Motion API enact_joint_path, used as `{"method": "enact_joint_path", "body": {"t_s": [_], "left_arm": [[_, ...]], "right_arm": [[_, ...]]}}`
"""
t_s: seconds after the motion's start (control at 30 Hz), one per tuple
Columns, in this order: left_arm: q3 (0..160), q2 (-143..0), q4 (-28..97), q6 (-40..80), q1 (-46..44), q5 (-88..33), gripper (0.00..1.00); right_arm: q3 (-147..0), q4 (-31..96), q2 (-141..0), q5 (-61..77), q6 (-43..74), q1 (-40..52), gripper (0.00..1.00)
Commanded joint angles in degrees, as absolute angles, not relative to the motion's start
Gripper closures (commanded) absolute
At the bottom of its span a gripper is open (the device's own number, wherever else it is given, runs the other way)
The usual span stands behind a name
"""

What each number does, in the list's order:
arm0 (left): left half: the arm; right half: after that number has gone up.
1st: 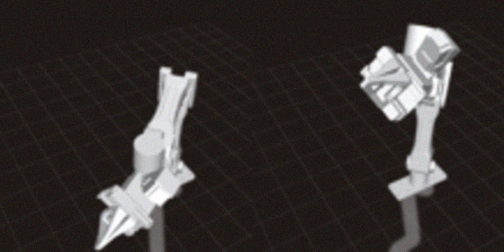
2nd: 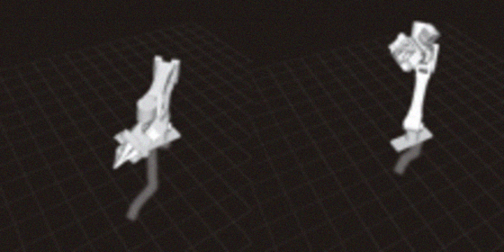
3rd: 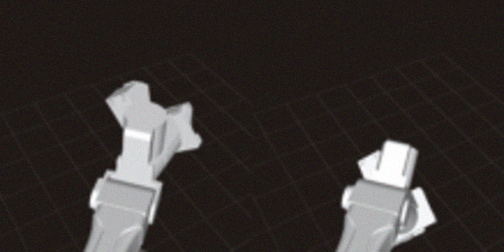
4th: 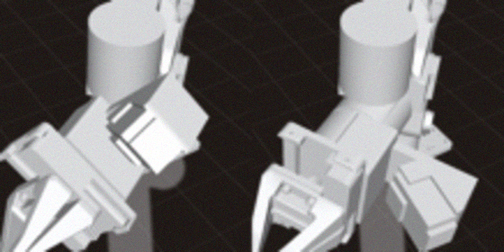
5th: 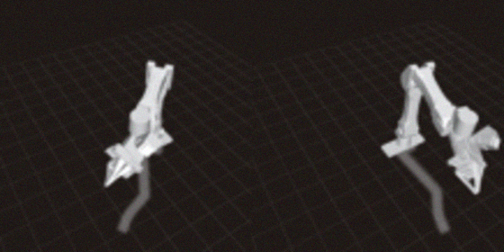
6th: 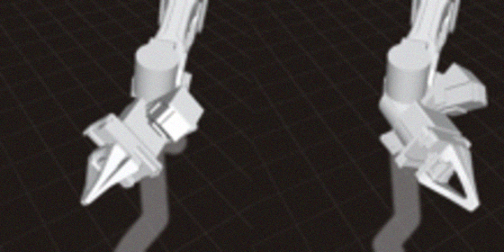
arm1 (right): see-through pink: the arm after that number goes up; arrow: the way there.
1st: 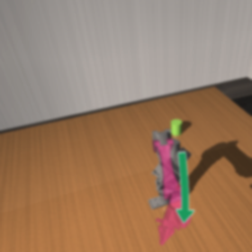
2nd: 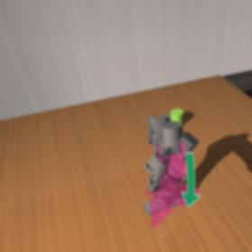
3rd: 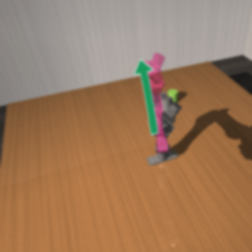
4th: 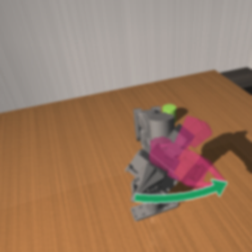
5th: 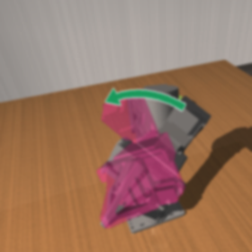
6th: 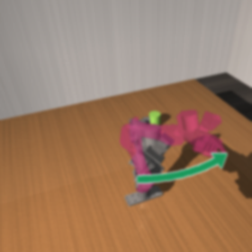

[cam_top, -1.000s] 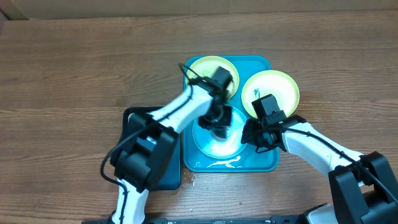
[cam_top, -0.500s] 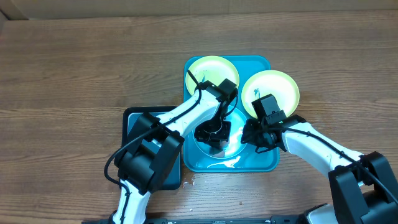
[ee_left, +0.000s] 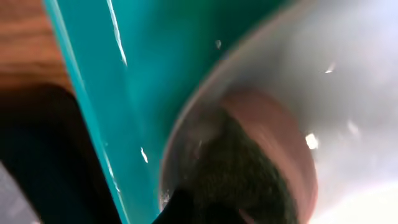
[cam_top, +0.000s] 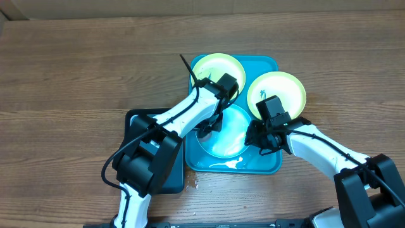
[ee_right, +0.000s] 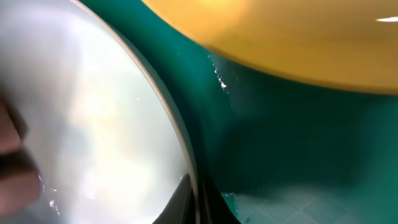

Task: Clean dirty plates on tray and stack at the side
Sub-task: 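Return the sponge to the black tray with the left gripper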

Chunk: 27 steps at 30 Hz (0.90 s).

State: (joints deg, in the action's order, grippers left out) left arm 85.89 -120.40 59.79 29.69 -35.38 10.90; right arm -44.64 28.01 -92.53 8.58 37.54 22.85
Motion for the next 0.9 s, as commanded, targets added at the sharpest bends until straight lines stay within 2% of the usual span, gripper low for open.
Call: {"method": "enact_joint_path", "body": {"t_s": [0.0, 0.1, 0.2, 0.37, 0.47, 0.63, 0.87], "left_arm": [[85.36, -122.21, 60.66, 31.68, -32.1, 25.45, 0.96], [86.06, -121.67, 60.14, 32.8, -31.88, 24.18, 0.96], [86.52, -121.64, 57.6, 32.32, -31.59, 17.3, 0.96], [86.17, -122.02, 48.95, 29.47, -31.62, -8.19, 0.96], [85.89, -122.74, 43.68, 29.36, -33.08, -16.86, 0.95], [85.89, -125.34, 40.18, 29.36, -36.21, -22.74, 0.96], [85.97, -125.54, 43.62, 29.34, -36.25, -25.65, 0.95]], "right_arm": [[-43.57, 29.41, -93.89, 2.15, 37.74, 21.87, 0.96], [-43.57, 29.43, -93.89, 2.15, 37.74, 21.87, 0.96], [-43.57, 29.45, -93.89, 2.13, 37.52, 21.87, 0.96], [-43.57, 29.87, -93.89, 2.15, 37.5, 21.87, 0.96], [-43.57, 29.82, -93.89, 2.09, 37.52, 21.87, 0.96], [-43.57, 30.04, -93.89, 1.98, 37.5, 21.87, 0.96], [-43.57, 30.09, -93.89, 1.98, 37.5, 21.87, 0.96]]}}
